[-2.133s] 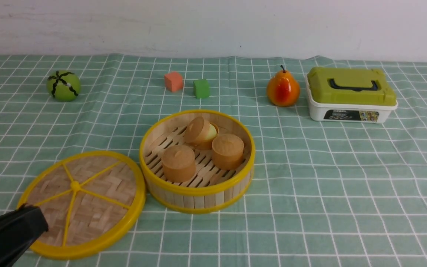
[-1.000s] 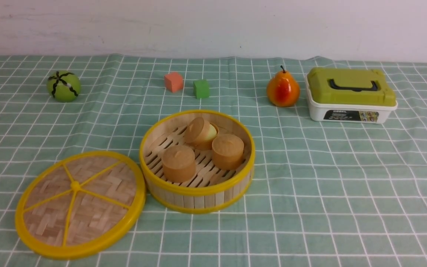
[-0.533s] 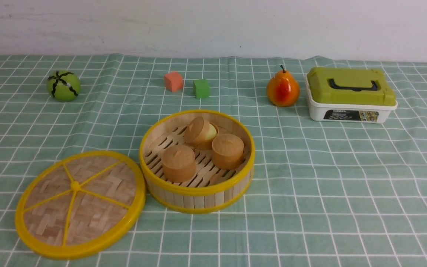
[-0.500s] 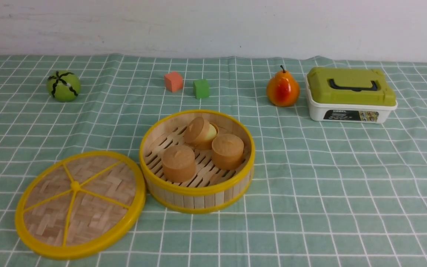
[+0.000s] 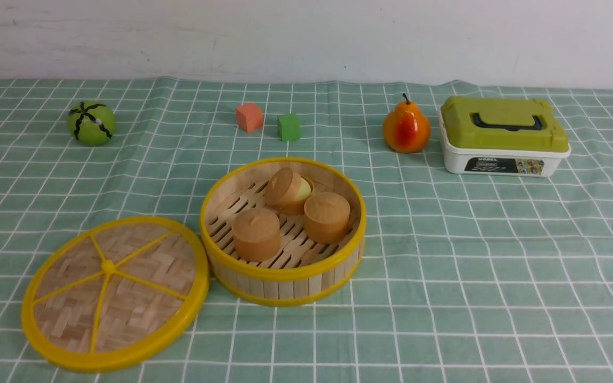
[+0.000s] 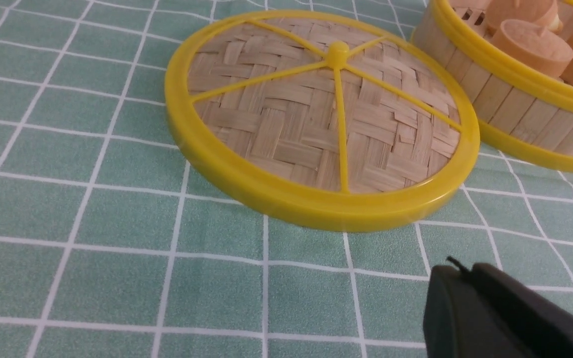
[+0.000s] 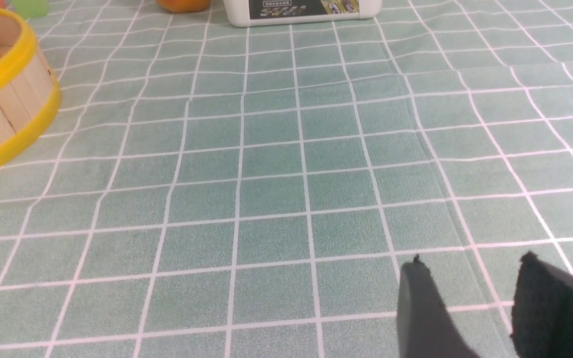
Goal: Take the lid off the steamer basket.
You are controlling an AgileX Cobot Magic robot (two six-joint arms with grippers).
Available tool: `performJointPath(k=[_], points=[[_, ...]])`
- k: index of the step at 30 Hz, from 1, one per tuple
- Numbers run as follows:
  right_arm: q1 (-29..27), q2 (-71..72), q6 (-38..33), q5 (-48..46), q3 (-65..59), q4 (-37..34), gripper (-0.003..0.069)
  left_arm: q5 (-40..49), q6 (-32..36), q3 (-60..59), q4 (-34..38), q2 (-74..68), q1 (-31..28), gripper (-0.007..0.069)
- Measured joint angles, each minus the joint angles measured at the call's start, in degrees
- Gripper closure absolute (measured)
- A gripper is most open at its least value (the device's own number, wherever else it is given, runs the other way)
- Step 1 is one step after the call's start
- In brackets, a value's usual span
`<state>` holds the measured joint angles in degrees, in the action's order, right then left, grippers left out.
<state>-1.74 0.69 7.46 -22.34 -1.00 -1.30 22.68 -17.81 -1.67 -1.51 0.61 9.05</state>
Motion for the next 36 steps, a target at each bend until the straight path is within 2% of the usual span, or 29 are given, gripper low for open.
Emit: performJointPath(k=[36], points=[[0.00,0.00,0.00,0.00,0.00,0.00,0.0417,-0.06,0.00,0.00,0.22,0.00,0.00,0.0571]])
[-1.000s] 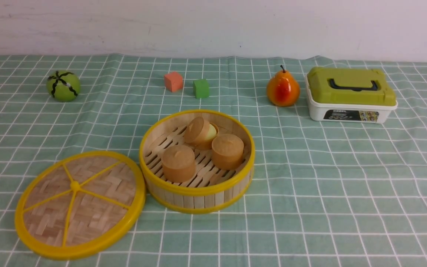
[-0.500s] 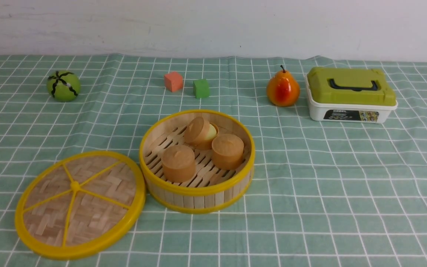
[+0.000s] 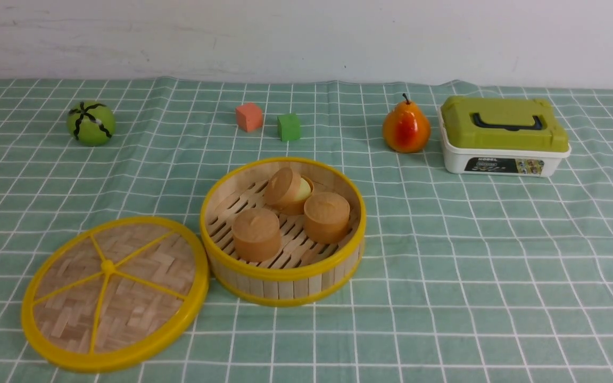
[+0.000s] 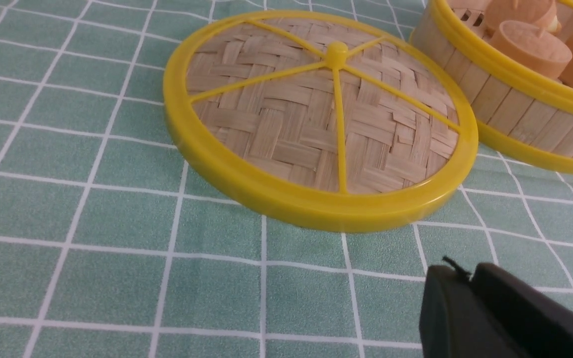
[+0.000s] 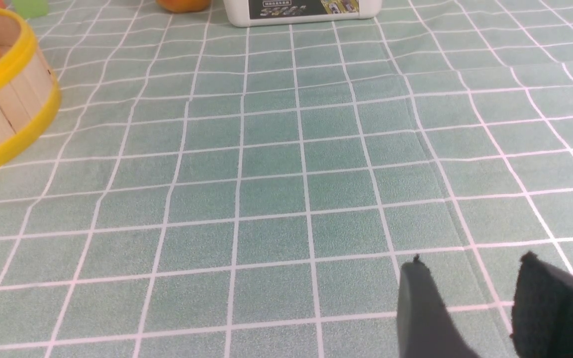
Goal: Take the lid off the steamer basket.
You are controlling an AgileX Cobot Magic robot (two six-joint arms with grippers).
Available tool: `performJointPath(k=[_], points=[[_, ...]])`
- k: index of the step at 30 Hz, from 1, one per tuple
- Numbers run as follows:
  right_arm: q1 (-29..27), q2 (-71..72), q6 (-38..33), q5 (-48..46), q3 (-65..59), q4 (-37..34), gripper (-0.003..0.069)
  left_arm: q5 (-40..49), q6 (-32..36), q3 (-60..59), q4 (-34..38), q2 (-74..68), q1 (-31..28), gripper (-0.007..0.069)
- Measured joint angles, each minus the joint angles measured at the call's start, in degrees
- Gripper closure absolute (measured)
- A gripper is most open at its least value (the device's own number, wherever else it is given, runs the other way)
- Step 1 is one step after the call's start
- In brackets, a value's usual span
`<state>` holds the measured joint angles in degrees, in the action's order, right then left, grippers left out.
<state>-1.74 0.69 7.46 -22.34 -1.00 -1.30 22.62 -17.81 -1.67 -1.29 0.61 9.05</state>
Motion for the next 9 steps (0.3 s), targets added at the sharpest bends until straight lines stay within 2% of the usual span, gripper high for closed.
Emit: performJointPath(k=[9], points=[[0.00,0.00,0.00,0.00,0.00,0.00,0.0417,0.00,0.00,0.00,0.03,0.00,0.00,0.0567]])
